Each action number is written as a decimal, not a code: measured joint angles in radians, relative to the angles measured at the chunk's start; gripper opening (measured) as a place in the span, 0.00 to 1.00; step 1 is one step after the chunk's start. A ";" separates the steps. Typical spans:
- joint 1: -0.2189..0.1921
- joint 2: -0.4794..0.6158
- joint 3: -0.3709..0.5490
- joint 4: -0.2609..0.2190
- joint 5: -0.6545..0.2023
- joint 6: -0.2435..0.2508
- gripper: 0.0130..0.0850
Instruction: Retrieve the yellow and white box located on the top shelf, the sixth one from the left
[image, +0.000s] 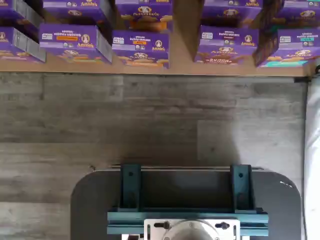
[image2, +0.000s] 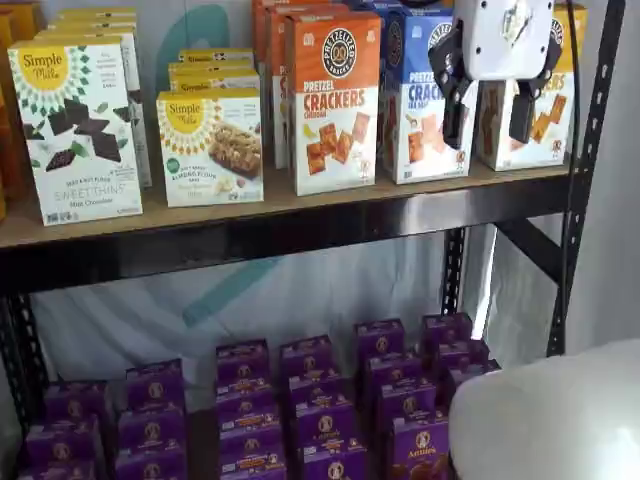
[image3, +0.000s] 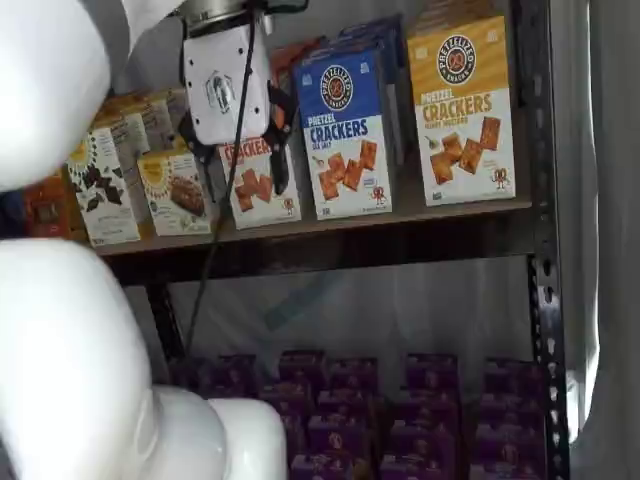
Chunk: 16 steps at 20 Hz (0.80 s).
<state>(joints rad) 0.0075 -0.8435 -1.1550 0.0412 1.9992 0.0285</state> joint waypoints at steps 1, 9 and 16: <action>-0.002 -0.008 0.008 0.002 -0.014 -0.002 1.00; -0.032 -0.071 0.074 0.032 -0.144 -0.024 1.00; -0.031 -0.059 0.088 0.008 -0.173 -0.031 1.00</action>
<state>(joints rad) -0.0230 -0.9027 -1.0665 0.0492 1.8259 -0.0026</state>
